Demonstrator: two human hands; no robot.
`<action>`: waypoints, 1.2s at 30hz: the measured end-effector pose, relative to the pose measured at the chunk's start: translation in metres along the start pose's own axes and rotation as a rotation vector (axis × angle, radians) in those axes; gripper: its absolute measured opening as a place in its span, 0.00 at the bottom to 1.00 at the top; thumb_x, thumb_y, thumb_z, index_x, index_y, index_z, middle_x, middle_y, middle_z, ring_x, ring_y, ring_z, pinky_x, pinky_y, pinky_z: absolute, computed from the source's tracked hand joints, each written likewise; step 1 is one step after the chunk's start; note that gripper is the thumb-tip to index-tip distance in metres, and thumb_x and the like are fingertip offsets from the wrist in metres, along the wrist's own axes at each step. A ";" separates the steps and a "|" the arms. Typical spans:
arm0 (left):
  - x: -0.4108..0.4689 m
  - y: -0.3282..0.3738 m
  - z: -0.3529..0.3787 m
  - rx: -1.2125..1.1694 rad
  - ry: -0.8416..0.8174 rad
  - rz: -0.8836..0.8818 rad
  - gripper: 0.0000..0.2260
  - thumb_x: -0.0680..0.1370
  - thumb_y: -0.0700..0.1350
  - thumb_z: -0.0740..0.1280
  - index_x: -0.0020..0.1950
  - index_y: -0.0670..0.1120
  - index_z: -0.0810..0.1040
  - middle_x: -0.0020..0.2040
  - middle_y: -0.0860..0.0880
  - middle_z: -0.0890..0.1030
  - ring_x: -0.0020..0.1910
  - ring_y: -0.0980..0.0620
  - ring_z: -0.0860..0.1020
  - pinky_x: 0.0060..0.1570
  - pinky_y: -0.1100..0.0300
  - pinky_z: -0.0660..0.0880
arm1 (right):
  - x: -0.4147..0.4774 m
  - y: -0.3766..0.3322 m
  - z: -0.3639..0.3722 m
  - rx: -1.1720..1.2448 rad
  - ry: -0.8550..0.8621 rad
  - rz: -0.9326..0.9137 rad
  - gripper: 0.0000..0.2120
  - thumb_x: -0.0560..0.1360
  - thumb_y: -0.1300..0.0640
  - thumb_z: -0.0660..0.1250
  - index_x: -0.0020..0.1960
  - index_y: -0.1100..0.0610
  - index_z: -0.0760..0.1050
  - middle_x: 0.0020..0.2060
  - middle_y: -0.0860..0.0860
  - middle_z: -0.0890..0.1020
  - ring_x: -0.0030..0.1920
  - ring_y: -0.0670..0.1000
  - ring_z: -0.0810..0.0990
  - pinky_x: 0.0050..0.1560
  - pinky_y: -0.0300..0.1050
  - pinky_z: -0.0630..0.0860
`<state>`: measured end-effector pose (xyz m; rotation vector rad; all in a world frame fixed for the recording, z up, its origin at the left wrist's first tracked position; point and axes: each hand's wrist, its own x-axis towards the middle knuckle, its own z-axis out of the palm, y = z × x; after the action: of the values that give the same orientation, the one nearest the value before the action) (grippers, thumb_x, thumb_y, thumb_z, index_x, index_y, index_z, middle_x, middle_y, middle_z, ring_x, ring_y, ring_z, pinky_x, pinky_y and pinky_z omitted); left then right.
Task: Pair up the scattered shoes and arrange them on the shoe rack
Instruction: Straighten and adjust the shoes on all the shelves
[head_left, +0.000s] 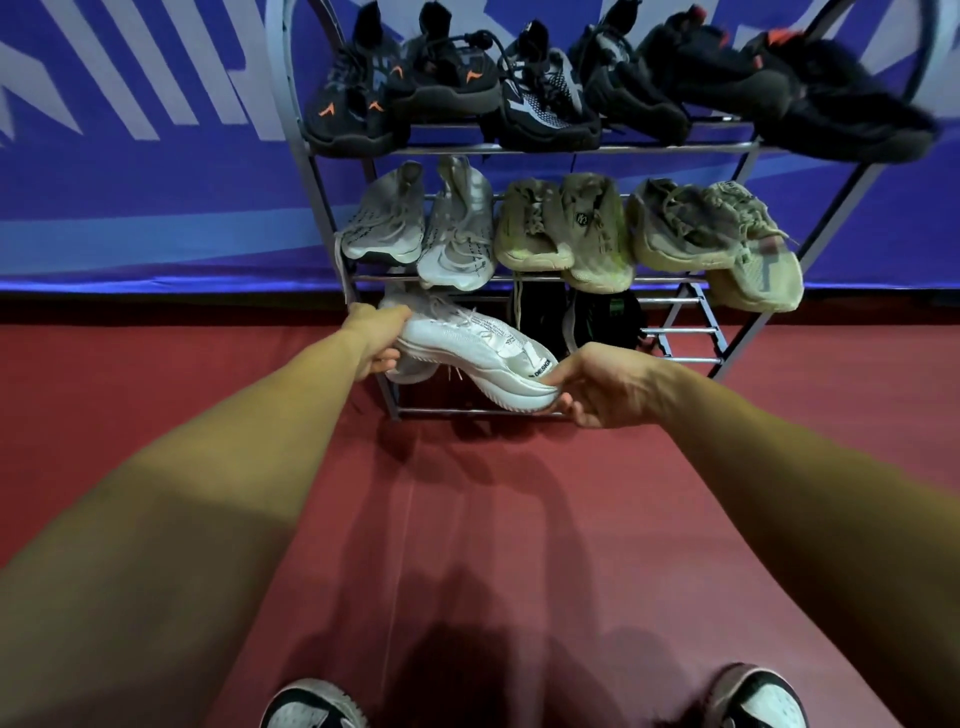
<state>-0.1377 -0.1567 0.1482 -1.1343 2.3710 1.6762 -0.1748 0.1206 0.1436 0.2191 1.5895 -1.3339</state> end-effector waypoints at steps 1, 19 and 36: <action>0.000 0.000 -0.002 0.014 0.006 0.005 0.26 0.76 0.50 0.66 0.70 0.40 0.70 0.46 0.45 0.80 0.32 0.53 0.77 0.31 0.61 0.76 | -0.001 0.001 -0.002 -0.011 -0.001 0.005 0.03 0.74 0.62 0.67 0.41 0.57 0.78 0.32 0.50 0.81 0.27 0.42 0.74 0.25 0.31 0.68; -0.009 -0.017 -0.022 0.161 -0.270 -0.277 0.04 0.68 0.37 0.62 0.38 0.46 0.72 0.31 0.50 0.71 0.29 0.54 0.69 0.34 0.62 0.73 | 0.018 -0.002 0.004 0.240 0.492 -0.331 0.04 0.71 0.67 0.65 0.46 0.64 0.73 0.31 0.57 0.72 0.28 0.51 0.70 0.32 0.43 0.66; -0.020 -0.011 -0.023 -0.028 -0.759 -0.351 0.10 0.73 0.34 0.66 0.50 0.47 0.75 0.41 0.45 0.78 0.32 0.52 0.71 0.37 0.62 0.60 | 0.013 -0.021 -0.005 0.304 0.355 -0.385 0.16 0.75 0.64 0.68 0.62 0.62 0.73 0.47 0.58 0.78 0.41 0.49 0.80 0.33 0.40 0.73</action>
<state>-0.1080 -0.1666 0.1570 -0.6753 1.5881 1.6194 -0.1983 0.1109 0.1462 0.3644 1.7747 -1.9232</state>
